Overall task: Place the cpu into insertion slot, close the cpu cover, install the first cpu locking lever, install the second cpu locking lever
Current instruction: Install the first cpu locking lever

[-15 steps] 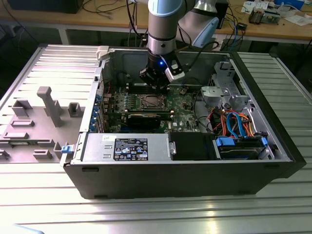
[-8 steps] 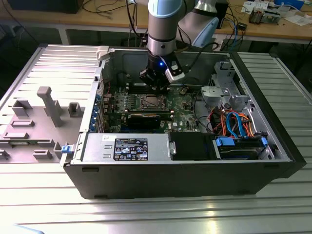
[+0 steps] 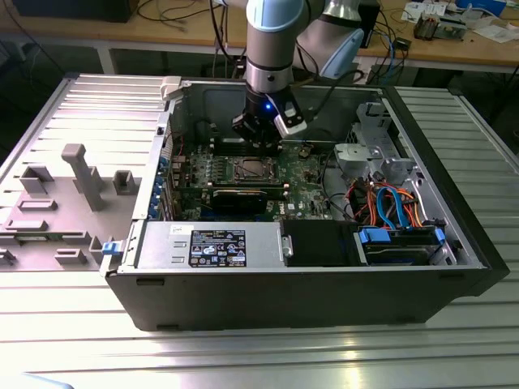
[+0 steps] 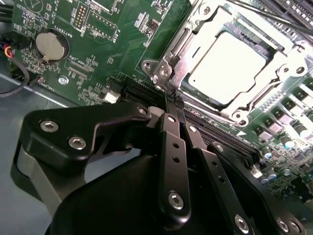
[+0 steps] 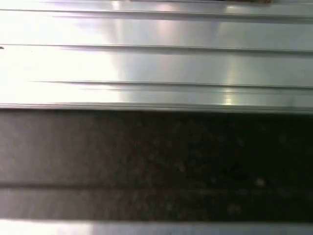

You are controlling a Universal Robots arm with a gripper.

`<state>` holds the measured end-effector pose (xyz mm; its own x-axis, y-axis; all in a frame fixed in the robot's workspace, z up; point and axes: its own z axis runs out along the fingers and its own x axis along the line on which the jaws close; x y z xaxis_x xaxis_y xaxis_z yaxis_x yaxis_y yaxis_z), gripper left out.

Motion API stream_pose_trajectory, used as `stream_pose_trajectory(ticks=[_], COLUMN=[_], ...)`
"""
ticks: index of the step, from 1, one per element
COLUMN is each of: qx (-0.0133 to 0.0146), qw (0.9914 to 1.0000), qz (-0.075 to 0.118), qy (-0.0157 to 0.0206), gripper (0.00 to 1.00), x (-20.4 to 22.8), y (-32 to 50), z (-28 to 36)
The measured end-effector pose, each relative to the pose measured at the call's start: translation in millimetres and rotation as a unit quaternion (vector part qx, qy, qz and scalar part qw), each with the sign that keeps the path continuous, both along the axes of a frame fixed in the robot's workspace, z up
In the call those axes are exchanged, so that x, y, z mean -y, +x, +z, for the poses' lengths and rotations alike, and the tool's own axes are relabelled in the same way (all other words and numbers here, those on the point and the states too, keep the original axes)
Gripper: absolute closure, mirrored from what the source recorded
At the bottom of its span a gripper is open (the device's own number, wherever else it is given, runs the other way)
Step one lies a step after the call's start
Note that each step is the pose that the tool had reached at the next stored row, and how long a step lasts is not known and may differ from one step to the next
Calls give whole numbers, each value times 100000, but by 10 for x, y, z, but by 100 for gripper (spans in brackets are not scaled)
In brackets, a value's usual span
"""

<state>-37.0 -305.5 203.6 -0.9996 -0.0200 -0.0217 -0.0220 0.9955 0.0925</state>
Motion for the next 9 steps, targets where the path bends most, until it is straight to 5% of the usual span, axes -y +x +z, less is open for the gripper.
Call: stream_pose_trajectory(ticks=[7, 9], qx=[-15, -15], qw=[100000, 99999], qz=[6, 8], qy=[-122, -518], gripper=[89, 89], x=[31, 49], y=[0, 1], z=[49, 49])
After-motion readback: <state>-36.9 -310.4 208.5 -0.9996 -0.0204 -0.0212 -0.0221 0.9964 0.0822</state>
